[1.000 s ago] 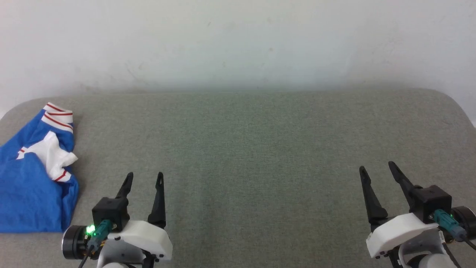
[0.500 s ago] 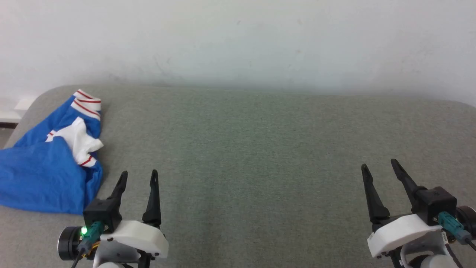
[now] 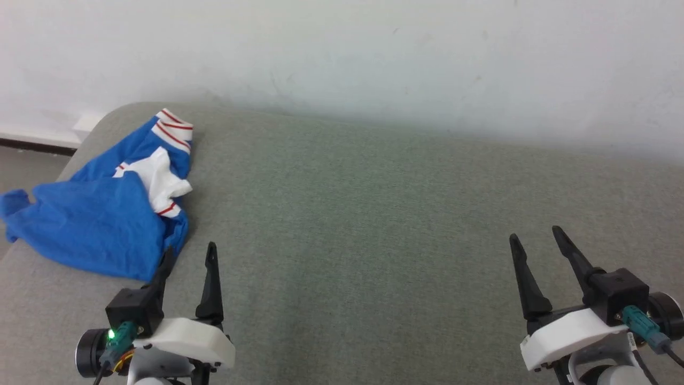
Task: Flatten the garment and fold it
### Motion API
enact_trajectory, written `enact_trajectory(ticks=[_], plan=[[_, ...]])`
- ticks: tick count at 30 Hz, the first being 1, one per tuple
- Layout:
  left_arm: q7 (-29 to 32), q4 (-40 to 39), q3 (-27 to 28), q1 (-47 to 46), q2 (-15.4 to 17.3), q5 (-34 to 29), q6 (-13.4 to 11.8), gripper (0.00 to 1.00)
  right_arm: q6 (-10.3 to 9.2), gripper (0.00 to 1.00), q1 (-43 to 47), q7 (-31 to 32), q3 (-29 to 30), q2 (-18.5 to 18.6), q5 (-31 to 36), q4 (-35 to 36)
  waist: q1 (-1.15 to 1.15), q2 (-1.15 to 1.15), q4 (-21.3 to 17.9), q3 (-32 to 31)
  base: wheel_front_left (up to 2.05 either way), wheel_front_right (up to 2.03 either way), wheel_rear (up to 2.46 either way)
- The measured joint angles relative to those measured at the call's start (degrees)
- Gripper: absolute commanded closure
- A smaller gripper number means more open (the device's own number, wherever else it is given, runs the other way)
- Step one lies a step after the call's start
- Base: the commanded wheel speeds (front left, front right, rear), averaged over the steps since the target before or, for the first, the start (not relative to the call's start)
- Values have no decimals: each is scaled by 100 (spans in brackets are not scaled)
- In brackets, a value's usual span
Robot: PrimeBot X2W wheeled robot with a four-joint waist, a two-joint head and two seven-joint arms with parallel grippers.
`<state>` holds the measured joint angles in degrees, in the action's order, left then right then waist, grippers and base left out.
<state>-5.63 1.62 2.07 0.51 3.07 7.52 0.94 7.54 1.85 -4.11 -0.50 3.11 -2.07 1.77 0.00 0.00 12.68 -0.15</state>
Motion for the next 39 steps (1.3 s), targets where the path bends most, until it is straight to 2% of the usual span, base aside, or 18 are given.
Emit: enact_trajectory(ticks=[26,32,39], plan=[[-307,209,100,-48,0,48,11,0,0,0,66,-171,-202,-2,7,83,0,0,836,-1,0,0,0],[-382,253,101,-319,-1,68,104,0,0,0,62,-181,-244,-3,20,135,0,-1,958,131,0,0,0],[-464,517,240,-1063,1,142,255,0,0,0,35,-160,-294,-3,63,205,0,-1,1015,375,0,0,0]])
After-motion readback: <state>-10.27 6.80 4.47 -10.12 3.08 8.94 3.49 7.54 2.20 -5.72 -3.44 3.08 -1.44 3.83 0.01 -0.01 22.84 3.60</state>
